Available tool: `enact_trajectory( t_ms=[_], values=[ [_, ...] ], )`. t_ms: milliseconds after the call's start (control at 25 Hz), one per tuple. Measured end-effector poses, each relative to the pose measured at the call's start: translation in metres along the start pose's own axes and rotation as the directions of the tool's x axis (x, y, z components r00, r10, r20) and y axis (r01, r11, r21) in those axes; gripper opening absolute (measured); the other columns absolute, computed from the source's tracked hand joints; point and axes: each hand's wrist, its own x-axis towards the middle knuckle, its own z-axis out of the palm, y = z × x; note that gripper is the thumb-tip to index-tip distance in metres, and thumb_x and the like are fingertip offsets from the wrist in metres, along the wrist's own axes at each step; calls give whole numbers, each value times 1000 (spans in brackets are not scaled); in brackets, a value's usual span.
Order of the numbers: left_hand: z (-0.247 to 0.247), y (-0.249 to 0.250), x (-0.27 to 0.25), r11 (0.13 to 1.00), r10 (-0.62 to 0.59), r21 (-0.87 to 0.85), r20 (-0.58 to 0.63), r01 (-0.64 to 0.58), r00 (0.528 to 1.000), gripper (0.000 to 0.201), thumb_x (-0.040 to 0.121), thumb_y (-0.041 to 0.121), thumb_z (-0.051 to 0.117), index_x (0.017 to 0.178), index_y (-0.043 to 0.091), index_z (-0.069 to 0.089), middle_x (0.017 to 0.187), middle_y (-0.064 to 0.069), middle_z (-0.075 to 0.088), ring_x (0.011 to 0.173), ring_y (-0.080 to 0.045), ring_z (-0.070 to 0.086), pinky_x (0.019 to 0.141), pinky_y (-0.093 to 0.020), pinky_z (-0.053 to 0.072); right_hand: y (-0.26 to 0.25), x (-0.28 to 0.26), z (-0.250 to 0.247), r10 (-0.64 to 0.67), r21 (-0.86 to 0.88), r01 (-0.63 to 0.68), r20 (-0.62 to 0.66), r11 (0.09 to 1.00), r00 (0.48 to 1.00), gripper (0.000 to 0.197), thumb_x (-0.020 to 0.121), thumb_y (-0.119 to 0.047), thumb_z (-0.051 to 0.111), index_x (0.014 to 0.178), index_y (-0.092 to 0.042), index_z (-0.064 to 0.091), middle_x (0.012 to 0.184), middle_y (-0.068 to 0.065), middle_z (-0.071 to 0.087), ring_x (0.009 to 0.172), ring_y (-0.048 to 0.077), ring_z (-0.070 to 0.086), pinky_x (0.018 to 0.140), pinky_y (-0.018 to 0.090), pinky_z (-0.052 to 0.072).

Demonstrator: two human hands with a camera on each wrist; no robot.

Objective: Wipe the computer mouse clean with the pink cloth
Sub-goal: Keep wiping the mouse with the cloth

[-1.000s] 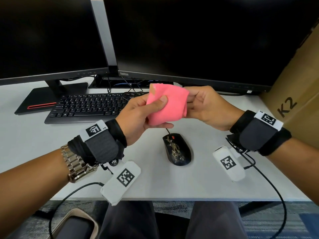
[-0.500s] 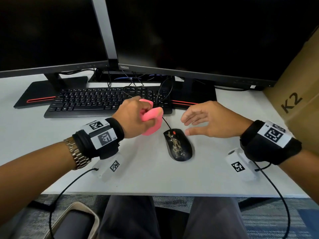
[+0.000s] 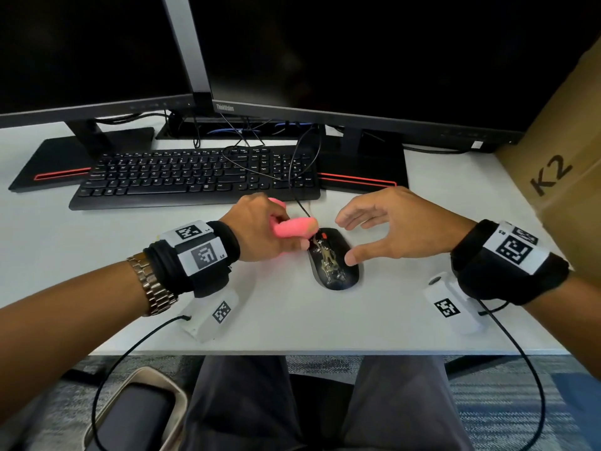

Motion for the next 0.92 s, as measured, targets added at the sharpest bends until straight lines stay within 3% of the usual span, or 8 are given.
enact_trajectory(
  t_ms=[120,200,360,440,520,640,760,920],
  values=[
    [-4,-1,-3,993,-65,-94,31,67,997,40,67,61,67,63,22,60,68,4,61,63,-16,60,59,-26,47,-1,0,1,3,17,-3,-2,1000,1000,69,63,-57,84,123,-25,70,116,-17,72,108,-3,69,100,29,57],
    [-9,2,-4,976,-77,-199,45,84,996,28,76,46,66,64,21,61,71,3,67,55,-17,66,51,-26,55,-1,1,3,2,13,-2,5,1000,1000,69,65,-54,87,125,-25,69,119,-16,72,110,-2,68,101,30,57],
    [-15,4,-2,953,-64,-293,44,74,997,6,84,16,66,82,12,70,97,-3,72,51,-21,69,39,-24,52,-1,6,6,4,-16,-3,36,1000,999,74,62,-48,94,126,-26,65,125,-14,68,119,0,64,105,34,55],
    [-14,6,-2,946,-54,-320,24,59,998,5,85,10,66,85,13,70,97,7,70,48,-16,67,38,-24,51,0,9,5,15,-31,-13,56,999,998,76,58,-46,97,123,-27,62,126,-14,66,122,0,61,107,37,53],
    [-12,8,-3,942,-33,-335,9,34,999,15,85,8,64,81,21,68,95,15,68,46,-16,67,38,-26,52,0,12,6,22,-47,-18,88,999,996,78,56,-44,99,121,-27,60,126,-15,65,123,2,61,108,38,52],
    [-8,7,-2,939,-25,-343,-21,16,999,18,87,9,63,87,26,69,105,6,70,55,-27,70,42,-35,57,1,14,8,26,-37,-22,123,999,992,79,54,-39,101,120,-28,59,124,-17,65,121,0,61,109,39,50],
    [-4,7,1,944,-49,-328,-37,34,998,18,89,13,61,93,29,68,91,-5,71,58,-28,71,43,-39,59,2,14,8,26,-25,-23,134,999,991,80,53,-39,101,121,-30,58,124,-17,65,122,-1,60,110,40,50],
    [-2,8,4,943,-60,-328,-30,47,998,18,91,16,59,98,30,68,81,-8,71,59,-28,72,45,-37,59,3,16,9,22,-15,-20,135,1000,991,81,53,-40,101,121,-30,58,125,-16,66,123,1,61,111,40,50]
  ],
)
